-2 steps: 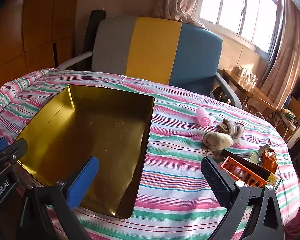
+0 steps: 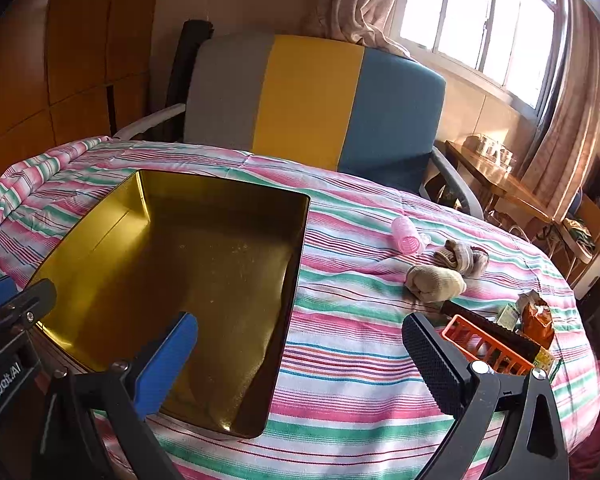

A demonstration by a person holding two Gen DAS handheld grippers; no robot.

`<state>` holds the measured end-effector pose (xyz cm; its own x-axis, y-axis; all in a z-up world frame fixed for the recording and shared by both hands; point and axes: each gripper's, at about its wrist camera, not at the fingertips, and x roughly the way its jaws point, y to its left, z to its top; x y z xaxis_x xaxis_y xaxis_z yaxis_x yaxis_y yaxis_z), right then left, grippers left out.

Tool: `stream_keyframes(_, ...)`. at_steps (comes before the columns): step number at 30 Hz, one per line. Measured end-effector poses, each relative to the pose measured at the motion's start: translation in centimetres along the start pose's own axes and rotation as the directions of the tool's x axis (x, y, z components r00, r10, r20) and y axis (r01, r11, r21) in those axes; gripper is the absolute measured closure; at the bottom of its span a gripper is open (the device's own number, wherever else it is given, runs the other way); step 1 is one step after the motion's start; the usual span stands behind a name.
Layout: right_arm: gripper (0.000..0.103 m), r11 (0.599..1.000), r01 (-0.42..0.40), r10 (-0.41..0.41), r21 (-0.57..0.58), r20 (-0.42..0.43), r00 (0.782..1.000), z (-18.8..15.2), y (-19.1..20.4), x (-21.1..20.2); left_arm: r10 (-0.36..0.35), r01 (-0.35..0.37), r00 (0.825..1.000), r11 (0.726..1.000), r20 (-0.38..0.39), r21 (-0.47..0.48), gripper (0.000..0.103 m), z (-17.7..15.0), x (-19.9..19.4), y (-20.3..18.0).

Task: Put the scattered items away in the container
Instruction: 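Move both tools from the gold tray toward the scattered items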

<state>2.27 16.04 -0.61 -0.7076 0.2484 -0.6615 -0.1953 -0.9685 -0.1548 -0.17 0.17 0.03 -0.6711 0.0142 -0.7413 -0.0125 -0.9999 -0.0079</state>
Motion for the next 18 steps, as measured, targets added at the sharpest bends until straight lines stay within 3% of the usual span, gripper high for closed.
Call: stream_keyframes(18, 0.000, 1.000, -0.011, 0.011, 0.019, -0.005, 1.000, -0.1, -0.6, 0.1, 0.037, -0.036, 0.999, 0.999, -0.024, 0.034, 0.060, -0.8, 0.7, -1.3)
